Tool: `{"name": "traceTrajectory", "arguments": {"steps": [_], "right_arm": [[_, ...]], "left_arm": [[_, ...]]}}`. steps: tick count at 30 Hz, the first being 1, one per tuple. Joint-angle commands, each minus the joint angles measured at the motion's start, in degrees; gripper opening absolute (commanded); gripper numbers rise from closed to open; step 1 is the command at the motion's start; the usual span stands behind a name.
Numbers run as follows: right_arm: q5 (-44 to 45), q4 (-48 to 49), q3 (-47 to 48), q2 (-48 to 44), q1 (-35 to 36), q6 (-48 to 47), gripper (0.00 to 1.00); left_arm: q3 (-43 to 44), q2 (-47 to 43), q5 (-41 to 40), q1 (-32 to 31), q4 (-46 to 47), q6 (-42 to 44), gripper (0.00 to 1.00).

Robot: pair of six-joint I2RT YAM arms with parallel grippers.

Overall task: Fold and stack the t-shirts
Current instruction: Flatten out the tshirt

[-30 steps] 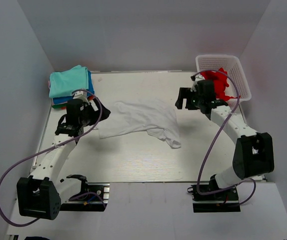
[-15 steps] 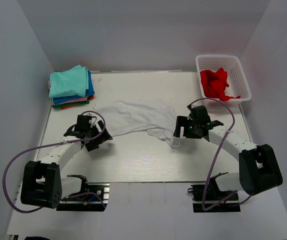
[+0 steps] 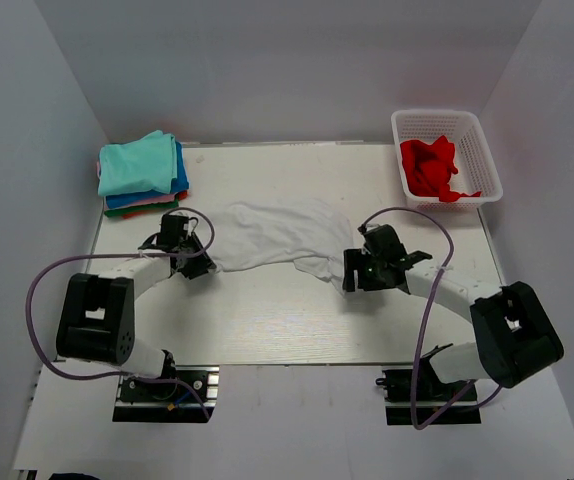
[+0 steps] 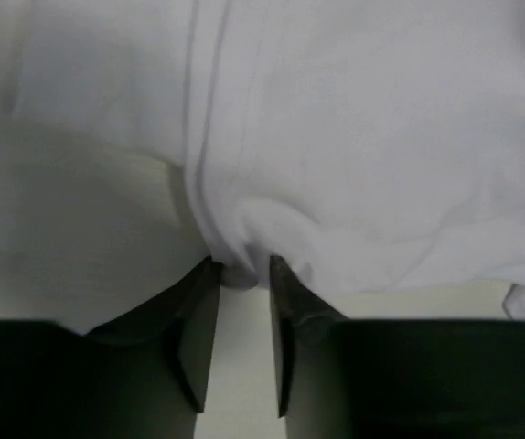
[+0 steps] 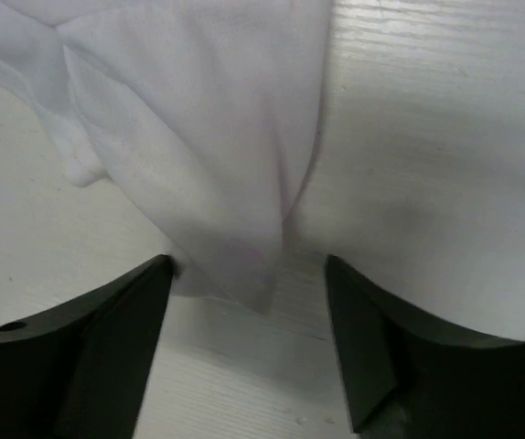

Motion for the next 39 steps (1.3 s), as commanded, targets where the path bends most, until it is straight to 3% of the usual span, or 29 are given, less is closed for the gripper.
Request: {"name": "traceTrajectory", "arguments": {"steps": [1, 2, 3, 6, 10, 16, 23, 28, 32, 39], "right_arm": [[0.56, 3.95, -1.44, 1.30, 1.76, -0.85, 0.70], [0.73, 4.40, -1.70, 1.48, 2.03, -0.94, 0.62], [0.65, 4.84, -2.23, 1.48, 2.20, -0.85, 0.38], [4.24, 6.86, -1.80, 1.65, 2.47, 0.47, 0.00], [9.69, 6.34, 1.01, -1.67, 2.55, 2.31, 0.00], [21.99, 5.02, 11.79, -7.91, 2.20, 0.30, 0.00], [32.54, 8.35, 21.75, -18.71, 2.03, -10.59, 0.00], [27.91, 10.81, 28.70, -24.70, 2.12, -22.17, 0.00], [17.12, 10.82, 37.10, -29.98, 2.20, -28.00, 0.00], [4.09, -2.18, 60.64, -30.08, 2.20, -36.53, 0.00]], "left_arm": [[-1.76, 4.69, 2.51, -0.09, -1.14, 0.56, 0.33], [-2.37, 5.30, 3.04, -0.09, -1.14, 1.26, 0.23], [-2.38, 5.31, 3.04, -0.09, -1.14, 1.27, 0.00], [-2.91, 4.61, 3.74, -0.09, -1.14, 1.27, 0.00], [-0.20, -1.79, 7.61, -0.09, -1.14, 1.79, 0.00], [8.58, -18.30, 6.48, -0.62, -1.67, 1.79, 0.00], [22.92, -24.40, 3.31, -0.62, -4.40, 3.03, 0.00], [32.85, -27.90, 2.00, -0.62, -5.54, 3.03, 0.00], [37.95, -32.91, 1.46, -0.62, -4.40, 3.55, 0.00], [53.59, -36.79, 2.96, 0.52, -11.59, 7.33, 0.00]]}}
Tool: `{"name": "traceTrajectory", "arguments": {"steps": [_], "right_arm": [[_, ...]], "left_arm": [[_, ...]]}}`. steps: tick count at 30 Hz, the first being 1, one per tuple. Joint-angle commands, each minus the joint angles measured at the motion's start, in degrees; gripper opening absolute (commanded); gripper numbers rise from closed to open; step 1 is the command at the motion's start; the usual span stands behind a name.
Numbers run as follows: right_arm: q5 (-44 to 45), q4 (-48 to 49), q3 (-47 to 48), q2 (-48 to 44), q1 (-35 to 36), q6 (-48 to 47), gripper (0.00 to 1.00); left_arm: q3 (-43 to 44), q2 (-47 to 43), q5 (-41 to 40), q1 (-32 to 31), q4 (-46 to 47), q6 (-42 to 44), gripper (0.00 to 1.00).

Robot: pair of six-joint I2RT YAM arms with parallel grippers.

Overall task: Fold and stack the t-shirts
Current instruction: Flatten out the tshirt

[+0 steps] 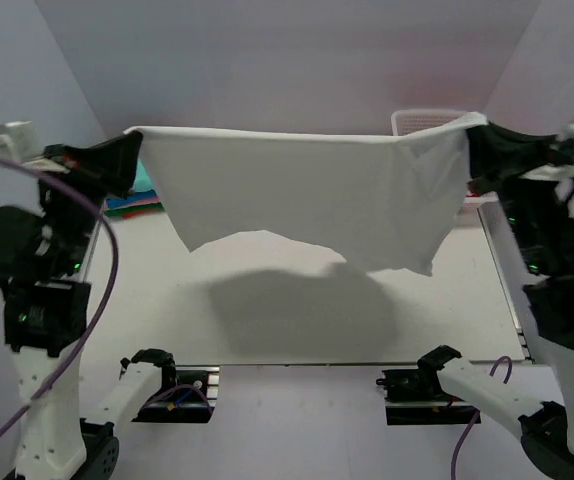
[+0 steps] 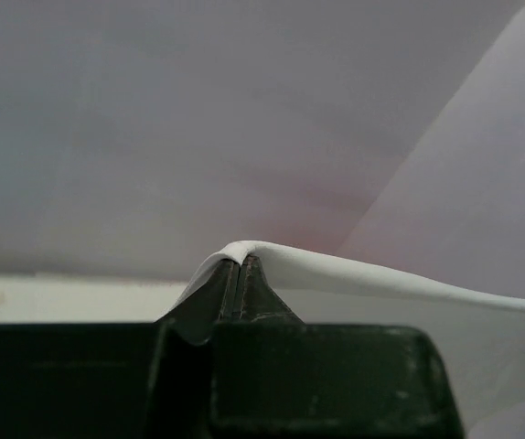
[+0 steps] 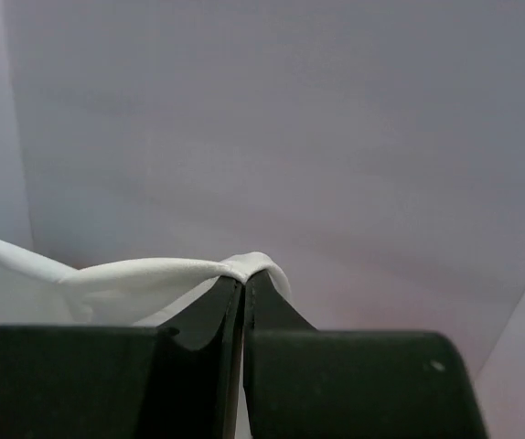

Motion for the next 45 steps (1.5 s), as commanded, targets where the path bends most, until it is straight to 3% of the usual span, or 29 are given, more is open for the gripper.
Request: {"name": "traceTrajectory", "arguments": {"steps": [1, 5, 13, 18, 23, 24, 25, 26, 28, 29, 31, 35, 45], "right_arm": [[-10.55, -7.42, 11.53, 0.11, -0.07, -8.48, 0.00], [-14.19, -7.30, 15.59, -0.67, -0.07, -10.60, 0.00], [-5.68, 2.56, 8.84, 3.52, 0.02, -15.97, 0.00], [2.59, 14.30, -3.80, 11.70, -0.42, -16.85, 0.00], [4.54, 17.77, -13.48, 26.61, -3.32, -10.01, 0.00], [4.36, 18.03, -13.94, 31.61, -4.54, -6.78, 0.00], [4.27, 17.69, -14.03, 36.62, -5.51, -3.79, 0.00], [4.44, 16.64, -12.64, 39.02, -6.04, -2.62, 0.22], [3.04, 11.57, -10.52, 48.23, -7.36, 1.59, 0.57], [2.43, 9.62, -7.64, 50.10, -7.71, 3.35, 0.70], [1.72, 6.97, -3.76, 55.21, -7.98, 4.94, 0.90], [0.93, 4.24, -5.41, 56.10, -8.15, 9.41, 0.90], [-2.85, -0.59, -23.42, 48.01, -8.42, 29.97, 0.90]], "left_arm": [[6.65, -2.91, 1.05, 0.59, -3.86, 2.98, 0.00], [12.63, -2.92, 0.53, 0.59, -6.50, 2.99, 0.00], [10.53, 1.20, 1.59, 0.59, -3.86, 2.46, 0.00], [1.06, 7.53, -3.94, 0.59, -3.17, 1.84, 0.00], [-13.18, 18.15, -17.73, 0.59, -2.64, -2.54, 0.00], [-14.24, 23.92, -19.32, 0.59, -2.64, -3.07, 0.04], [-14.95, 27.20, -20.98, 0.59, -3.16, -3.60, 0.16], [-14.96, 30.45, -21.61, 1.11, -3.78, -3.61, 0.58], [-12.43, 40.61, -22.67, 1.11, -5.61, -4.31, 0.93], [-10.84, 43.63, -23.37, 1.11, -8.67, -5.18, 1.00], [-6.35, 48.39, -23.47, 1.11, -11.33, -5.80, 1.00], [-6.60, 51.93, -19.25, 1.11, -9.15, -5.19, 1.00], [-15.92, 51.74, -8.26, -0.64, 1.05, 0.09, 1.00]]}}
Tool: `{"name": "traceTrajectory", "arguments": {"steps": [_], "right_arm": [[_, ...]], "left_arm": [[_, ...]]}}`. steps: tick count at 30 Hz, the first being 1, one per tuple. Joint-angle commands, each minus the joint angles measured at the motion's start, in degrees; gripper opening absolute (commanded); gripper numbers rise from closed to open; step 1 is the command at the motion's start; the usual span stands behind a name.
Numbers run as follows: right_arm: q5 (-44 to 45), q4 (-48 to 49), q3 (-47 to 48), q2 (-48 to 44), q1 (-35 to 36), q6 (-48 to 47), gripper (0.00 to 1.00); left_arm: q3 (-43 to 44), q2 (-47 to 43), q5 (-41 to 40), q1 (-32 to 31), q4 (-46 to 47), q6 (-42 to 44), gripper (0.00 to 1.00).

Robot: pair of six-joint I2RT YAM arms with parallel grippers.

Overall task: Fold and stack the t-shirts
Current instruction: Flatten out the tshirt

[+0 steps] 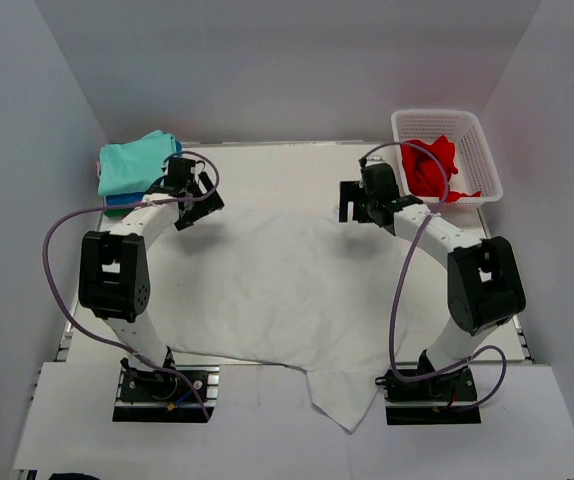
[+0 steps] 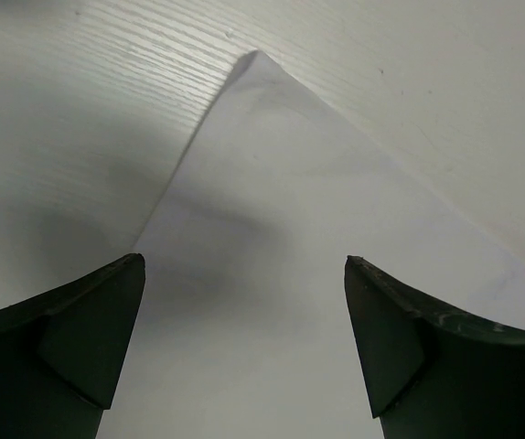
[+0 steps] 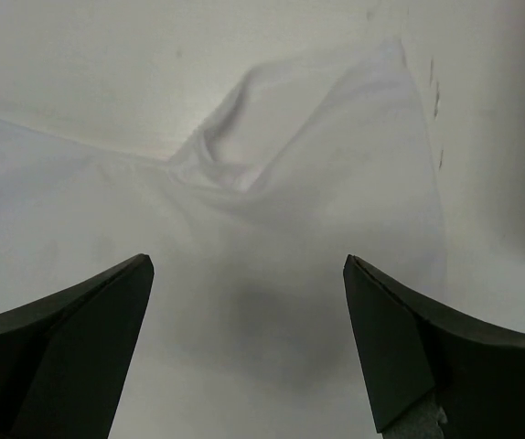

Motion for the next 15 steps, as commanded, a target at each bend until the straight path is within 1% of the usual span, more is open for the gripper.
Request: {"name": "traceTrajectory", "arguments": {"steps": [1, 4, 8, 9, 11, 12, 14, 15], "right_arm": [[-0.06, -3.81, -4.41, -0.07, -0.31, 10.19, 0.90], [3.29, -8.90, -3.37, 2.64, -0.92, 12.39, 0.90], [3.82, -10.06, -1.52, 6.07, -1.89, 12.92, 0.90], [3.65, -10.06, -0.39, 8.52, -2.15, 12.75, 0.90], [5.40, -11.63, 1.55, 10.64, -2.85, 11.61, 0.90], [5.32, -13.12, 5.39, 14.13, -3.21, 11.34, 0.90], [4.44, -14.01, 7.52, 17.14, -3.82, 9.68, 0.90], [4.18, -14.01, 10.32, 18.29, -4.09, 8.71, 0.90]], "left_arm": [[-1.19, 0.91, 4.79, -0.78, 2.37, 1.44, 1.00], [0.13, 4.86, 5.49, -0.78, 1.57, 1.44, 1.00], [2.05, 7.59, 5.49, -0.78, 1.57, 1.44, 1.00], [2.76, 8.21, 3.67, -0.78, 1.57, 1.44, 1.00], [4.51, 10.92, 3.65, -0.78, -0.44, 0.92, 1.00], [6.26, 11.89, 3.04, -0.78, -0.97, 0.91, 1.00], [8.29, 13.83, 3.03, -0.78, -2.20, 0.91, 1.00], [9.08, 16.01, 1.03, -0.78, -3.17, -0.74, 1.00]]}}
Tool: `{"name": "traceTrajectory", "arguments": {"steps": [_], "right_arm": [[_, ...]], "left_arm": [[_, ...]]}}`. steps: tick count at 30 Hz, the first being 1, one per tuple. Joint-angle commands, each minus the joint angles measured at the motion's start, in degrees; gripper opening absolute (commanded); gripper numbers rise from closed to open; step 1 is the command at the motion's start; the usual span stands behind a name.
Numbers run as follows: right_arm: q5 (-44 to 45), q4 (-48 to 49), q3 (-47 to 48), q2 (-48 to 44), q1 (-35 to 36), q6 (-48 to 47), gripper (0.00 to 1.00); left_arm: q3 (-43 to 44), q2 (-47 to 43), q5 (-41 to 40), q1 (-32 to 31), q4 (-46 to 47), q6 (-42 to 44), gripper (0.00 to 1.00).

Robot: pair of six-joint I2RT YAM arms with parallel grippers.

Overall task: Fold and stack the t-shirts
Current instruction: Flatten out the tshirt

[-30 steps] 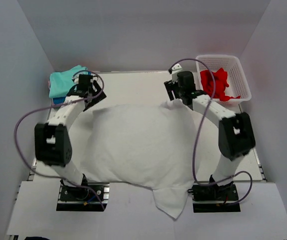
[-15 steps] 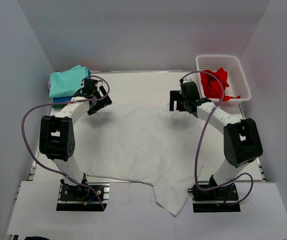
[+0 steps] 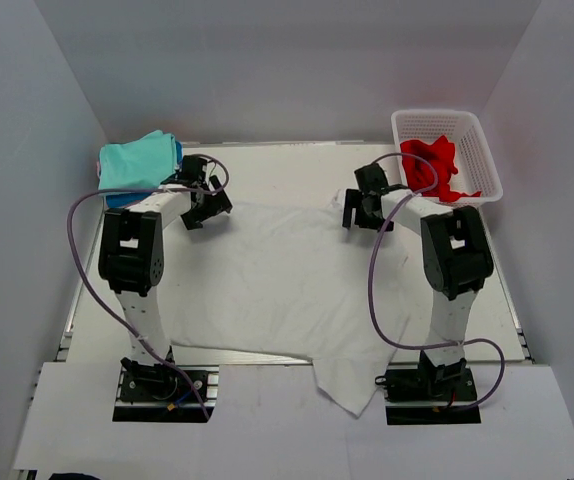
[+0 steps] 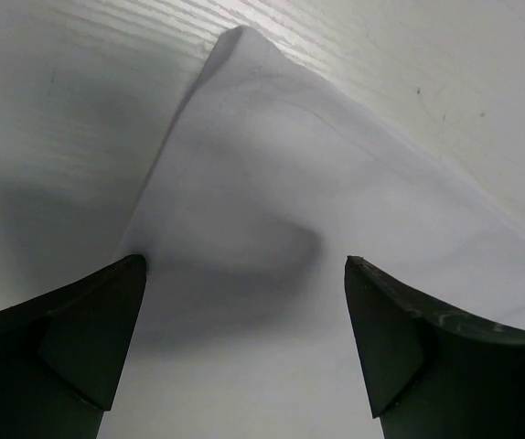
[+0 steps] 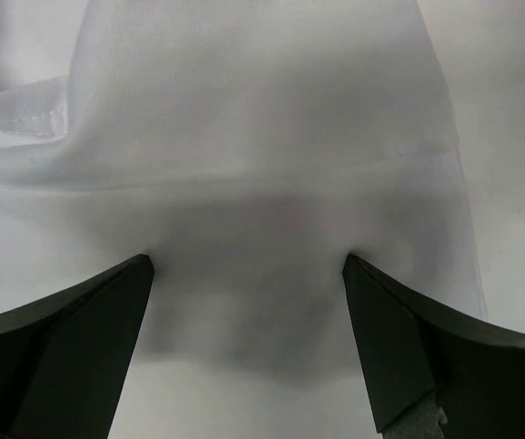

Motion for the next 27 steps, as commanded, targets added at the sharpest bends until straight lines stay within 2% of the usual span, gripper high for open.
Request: {"name": "traceTrajectory", "arguments": {"steps": [1, 6, 10, 11, 12, 16, 19, 22, 23, 25, 26, 27], "right_arm": [[-0.28, -2.31, 4.92, 6.31, -1.31, -1.61, 0.90], [-1.34, -6.01, 19.57, 16.33, -2.81, -3.37, 0.90], [-3.10, -7.06, 30.67, 21.44, -3.77, -5.31, 0.90], [-3.27, -7.41, 32.42, 22.24, -4.12, -6.53, 0.90], [-3.10, -8.20, 38.27, 23.64, -4.21, -6.63, 0.90], [-3.98, -9.97, 46.58, 24.63, -4.21, -11.63, 0.90], [-6.25, -7.69, 43.45, 21.38, -3.69, -14.27, 0.90], [-8.54, -1.98, 34.05, 9.46, -2.72, -14.89, 0.90], [-7.42, 0.29, 26.02, 5.15, -2.11, -14.37, 0.90], [-5.22, 2.59, 19.13, -0.67, -1.14, -13.31, 0.90], [-3.82, 2.52, 15.08, -4.00, -0.79, -11.91, 0.90], [-3.54, 2.51, 13.21, -7.69, -0.44, -10.68, 0.90]], "left_arm": [[4.01, 3.96, -2.90, 0.01, -4.81, -1.94, 1.00], [8.77, 9.07, -3.78, 0.01, -6.32, -2.73, 1.00], [16.13, 13.37, -2.65, 1.07, -7.99, -2.73, 1.00], [17.47, 15.03, -2.64, 1.07, -8.86, -2.73, 1.00], [19.74, 15.75, -2.64, 1.07, -8.87, -2.13, 1.00], [24.59, 16.46, -2.64, 1.07, -11.06, -0.98, 1.00], [25.92, 12.61, -3.95, 1.07, -12.47, 0.25, 1.00], [21.72, 6.64, -5.89, -0.08, -12.47, 0.25, 1.00], [19.52, 1.39, -5.89, -0.08, -12.47, 0.25, 1.00], [9.96, -4.69, -4.75, -0.08, -10.38, -1.23, 1.00], [2.61, -11.16, -5.79, -0.08, -10.37, -2.20, 1.00], [-1.20, -14.62, -6.50, -0.08, -9.76, -3.16, 1.00]]}}
